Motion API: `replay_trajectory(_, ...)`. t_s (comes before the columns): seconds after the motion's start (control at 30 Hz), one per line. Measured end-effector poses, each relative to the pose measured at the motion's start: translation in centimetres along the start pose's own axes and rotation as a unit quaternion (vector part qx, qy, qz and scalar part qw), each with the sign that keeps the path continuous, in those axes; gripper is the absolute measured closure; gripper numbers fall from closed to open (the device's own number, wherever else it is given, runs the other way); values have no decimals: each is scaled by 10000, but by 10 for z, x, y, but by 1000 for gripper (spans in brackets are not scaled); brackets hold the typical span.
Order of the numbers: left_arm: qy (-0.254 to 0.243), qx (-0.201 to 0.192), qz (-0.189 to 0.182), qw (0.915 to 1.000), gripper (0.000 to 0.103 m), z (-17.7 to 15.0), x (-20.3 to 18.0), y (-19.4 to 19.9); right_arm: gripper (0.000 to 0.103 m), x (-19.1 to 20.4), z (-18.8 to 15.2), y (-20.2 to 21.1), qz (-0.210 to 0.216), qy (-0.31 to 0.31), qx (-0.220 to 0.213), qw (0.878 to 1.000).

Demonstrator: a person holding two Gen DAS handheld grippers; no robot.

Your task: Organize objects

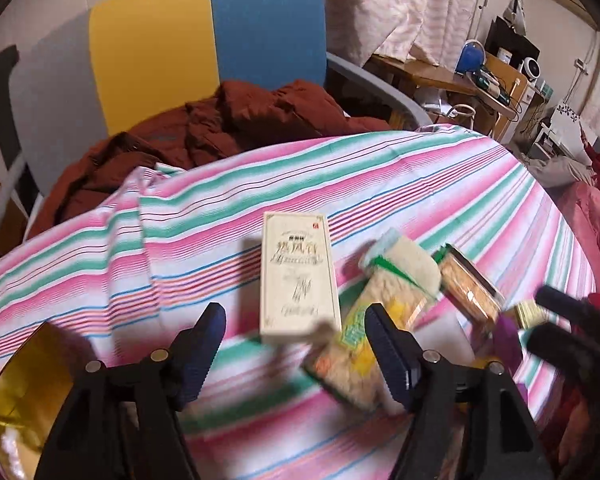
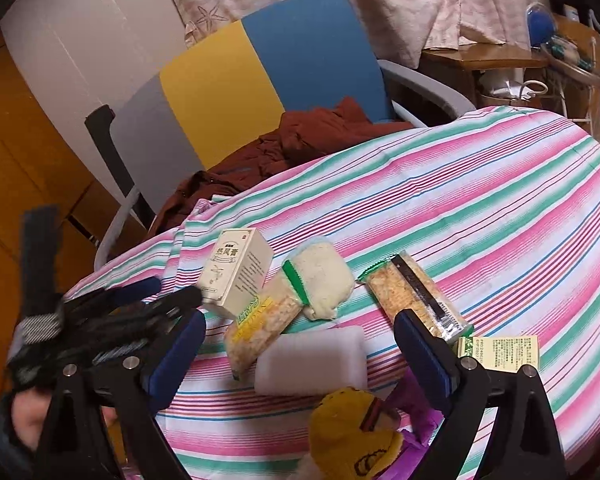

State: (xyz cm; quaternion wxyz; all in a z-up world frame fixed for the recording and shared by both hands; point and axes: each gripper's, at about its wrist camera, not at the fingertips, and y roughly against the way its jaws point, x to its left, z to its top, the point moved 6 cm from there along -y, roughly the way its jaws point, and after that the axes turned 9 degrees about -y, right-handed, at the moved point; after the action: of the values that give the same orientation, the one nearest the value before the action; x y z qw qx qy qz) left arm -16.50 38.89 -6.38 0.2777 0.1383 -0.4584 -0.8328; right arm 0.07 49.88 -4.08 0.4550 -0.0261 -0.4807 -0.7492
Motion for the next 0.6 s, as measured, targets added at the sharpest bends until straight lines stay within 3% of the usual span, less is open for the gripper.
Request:
replay_trajectory(0.23,-153,374,96,9991,31,12,0,-46,6,-1,-1,-1,76,-4,61,10000)
replay_trajectory(0.27,-124,406,53,9991,34,12,2,-50,6,-1,-1,-2,70,5,68,10000)
replay_trajectory(0.3,-99,415,17,9991,50,12,3,-54,6,-1,-1,-2,54,21,76,10000)
replay_trajectory(0.33,-106,450,26,9989,52,10,5,-58,6,-1,-2,-3,39,35,79,10000)
replay_trajectory(0.47,-101,243,23,9997,52,2,7,-45,6,0,-3,-5,-45,113,107,9999)
replay_trajectory(0.6,144,-101,107,9998,52,-9,16,-9,6,4,-6,-8,-117,243,129,9996)
